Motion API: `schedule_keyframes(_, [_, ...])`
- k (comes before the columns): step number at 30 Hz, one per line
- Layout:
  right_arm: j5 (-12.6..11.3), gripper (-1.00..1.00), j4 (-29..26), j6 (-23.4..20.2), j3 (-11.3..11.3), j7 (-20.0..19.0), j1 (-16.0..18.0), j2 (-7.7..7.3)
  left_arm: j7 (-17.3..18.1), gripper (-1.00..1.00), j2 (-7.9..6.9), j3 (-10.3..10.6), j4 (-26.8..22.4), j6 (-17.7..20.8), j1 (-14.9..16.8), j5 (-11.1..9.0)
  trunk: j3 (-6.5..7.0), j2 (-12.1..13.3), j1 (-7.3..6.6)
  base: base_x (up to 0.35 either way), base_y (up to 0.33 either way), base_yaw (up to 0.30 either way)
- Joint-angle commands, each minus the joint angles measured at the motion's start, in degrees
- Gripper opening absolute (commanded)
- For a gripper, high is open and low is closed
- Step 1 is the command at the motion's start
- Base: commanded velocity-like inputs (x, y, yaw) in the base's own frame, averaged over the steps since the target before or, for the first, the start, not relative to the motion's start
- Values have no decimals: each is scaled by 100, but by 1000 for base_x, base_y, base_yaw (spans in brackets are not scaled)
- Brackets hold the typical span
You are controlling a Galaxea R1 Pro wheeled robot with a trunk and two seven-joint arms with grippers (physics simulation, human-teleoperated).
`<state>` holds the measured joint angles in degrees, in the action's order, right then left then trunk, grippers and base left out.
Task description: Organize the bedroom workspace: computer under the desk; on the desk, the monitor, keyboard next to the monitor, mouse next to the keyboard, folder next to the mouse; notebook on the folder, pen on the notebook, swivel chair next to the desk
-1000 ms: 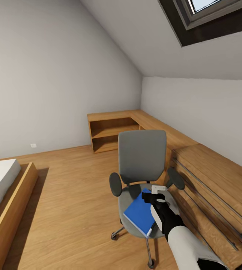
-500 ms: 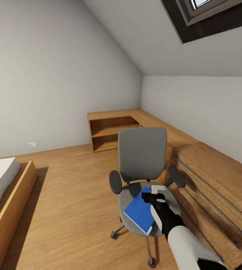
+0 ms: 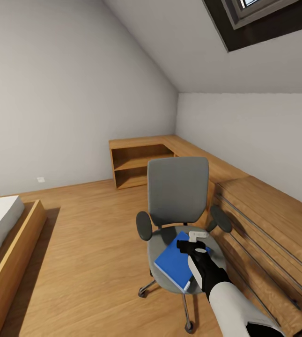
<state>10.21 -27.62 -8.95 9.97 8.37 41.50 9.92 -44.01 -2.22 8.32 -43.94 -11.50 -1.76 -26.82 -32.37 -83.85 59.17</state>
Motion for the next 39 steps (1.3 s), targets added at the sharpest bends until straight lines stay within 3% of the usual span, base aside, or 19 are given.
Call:
schedule_keyframes(1, [60, 100, -10, -37, 32, -3, 3, 8, -29, 100, -11, 35, 4, -34, 0, -60, -5, -3, 0, 9, 0, 0])
schedule_keyframes(23, [51, 100, -7, -43, -19, -2, 1, 8, -22, 100, 15, 79, 41, -36, 0, -34, -7, -3, 0, 226, 0, 0])
schedule_keyframes(25, [51, 100, -7, -41, -21, -2, 1, 8, -22, 100, 36, 178, 17, -37, 0, -34, -43, -83, 44, 2, 0, 0])
schedule_keyframes(36, [61, 100, -15, -28, -17, -11, 2, 8, 82, 100, 18, 203, 9, -8, 0, -52, -240, -524, 286, 0, 0, 0])
schedule_keyframes(37, [79, 100, -20, -22, -34, -7, 1, 8, 516, 100, -2, 196, -225, 174, 0, -58, -258, -564, 308, 0, 0, 0])
schedule_keyframes(38, [85, 100, -20, -23, -52, -5, 4, 8, 670, 100, -7, 192, -423, 416, 0, -59, -276, -605, 330, 0, 0, 0])
schedule_keyframes(39, [90, 100, -18, -27, -85, 4, 7, 8, 817, 100, -11, 180, -841, 1017, 0, -63, -294, -645, 352, 0, 0, 0])
